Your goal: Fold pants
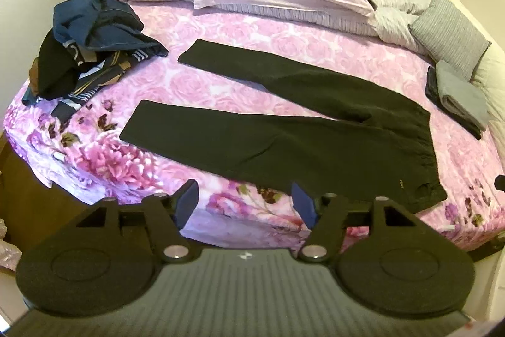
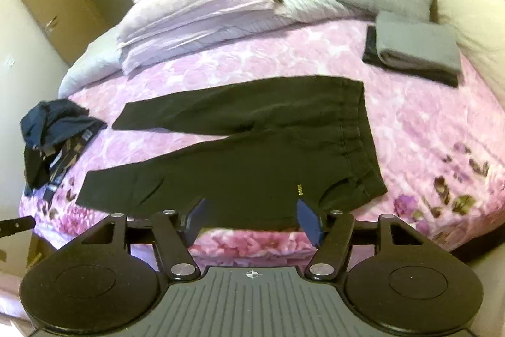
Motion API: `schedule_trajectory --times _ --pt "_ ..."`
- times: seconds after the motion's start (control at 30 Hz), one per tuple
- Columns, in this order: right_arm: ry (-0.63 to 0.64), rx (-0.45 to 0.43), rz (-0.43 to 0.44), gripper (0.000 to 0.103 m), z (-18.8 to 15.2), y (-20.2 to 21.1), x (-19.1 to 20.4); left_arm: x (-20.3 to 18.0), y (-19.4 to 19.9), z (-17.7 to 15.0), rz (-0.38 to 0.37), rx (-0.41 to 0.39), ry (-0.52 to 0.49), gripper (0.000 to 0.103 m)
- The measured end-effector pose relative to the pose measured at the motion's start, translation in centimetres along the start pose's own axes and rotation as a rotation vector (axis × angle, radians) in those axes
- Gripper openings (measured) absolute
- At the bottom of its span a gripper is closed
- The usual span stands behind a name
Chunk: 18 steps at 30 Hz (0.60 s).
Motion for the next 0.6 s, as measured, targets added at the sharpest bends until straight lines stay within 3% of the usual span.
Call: schedule_trajectory --times 0.2,0.6 --pt "0.084 0.035 0.003 0.062 -1.5 0.4 2.1 -1.2 1.8 -1.6 0.010 -0.003 -0.024 0.065" --pt "0.129 0.142 -0.034 0.063 -6.3 2.0 0.7 -5.6 4.1 -5.0 0.009 0.047 -0.093 0.065"
Point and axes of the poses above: each gripper's, at about its wrist camera, not at the fingertips, and y roughly against the way its jaws point, x to its left, z to its top, the point moved 5 cm from there along -y, roughly the way its jaws point, and after that the axes turned 9 degrees about z, right-handed, at the moved point
